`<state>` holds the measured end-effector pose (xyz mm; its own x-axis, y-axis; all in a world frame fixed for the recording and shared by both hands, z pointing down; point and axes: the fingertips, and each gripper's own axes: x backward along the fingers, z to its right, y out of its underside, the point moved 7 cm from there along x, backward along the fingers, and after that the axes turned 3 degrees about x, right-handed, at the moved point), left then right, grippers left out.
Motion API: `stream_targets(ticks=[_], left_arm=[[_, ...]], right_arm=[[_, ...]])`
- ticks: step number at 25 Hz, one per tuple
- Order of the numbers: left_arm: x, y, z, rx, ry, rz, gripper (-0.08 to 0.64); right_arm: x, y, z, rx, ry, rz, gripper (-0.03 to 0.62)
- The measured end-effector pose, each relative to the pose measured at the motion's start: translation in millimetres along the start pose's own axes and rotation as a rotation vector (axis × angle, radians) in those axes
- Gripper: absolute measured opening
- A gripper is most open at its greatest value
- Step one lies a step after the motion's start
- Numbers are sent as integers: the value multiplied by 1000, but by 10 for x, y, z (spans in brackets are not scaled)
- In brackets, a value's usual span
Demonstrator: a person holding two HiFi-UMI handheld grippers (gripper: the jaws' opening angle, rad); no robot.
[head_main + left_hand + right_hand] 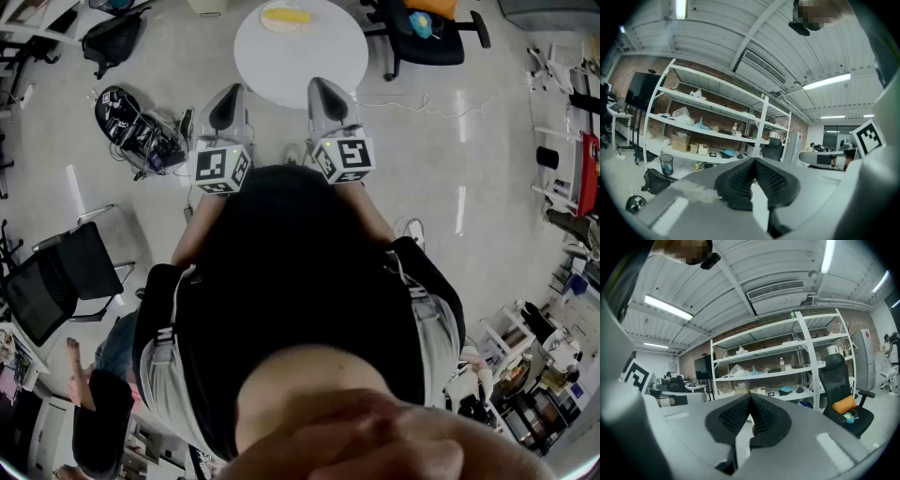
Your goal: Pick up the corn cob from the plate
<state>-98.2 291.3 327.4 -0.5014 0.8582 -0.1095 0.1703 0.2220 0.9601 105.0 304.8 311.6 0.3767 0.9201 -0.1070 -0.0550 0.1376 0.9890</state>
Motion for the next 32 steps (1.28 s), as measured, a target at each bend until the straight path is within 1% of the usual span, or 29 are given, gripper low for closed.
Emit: stream_targets(ticks=[13,18,21,26,32], left_arm=[[-6,-13,22,-3,-6,3,6],[7,-2,33,-3,-13,4,6],[8,2,76,-3,-19,3,6],[32,-3,140,-3,-45,8,6],[-17,36,335,-2,-85,17,6]], right_arm=[[-2,-21,21,1,-10,8,8],[8,-30,37,-38,-15,23,8],[35,-24,68,-41,-30,20,8],[75,-27,112,-41,-50,17,8],[135,-15,261,-34,-91,16,8]])
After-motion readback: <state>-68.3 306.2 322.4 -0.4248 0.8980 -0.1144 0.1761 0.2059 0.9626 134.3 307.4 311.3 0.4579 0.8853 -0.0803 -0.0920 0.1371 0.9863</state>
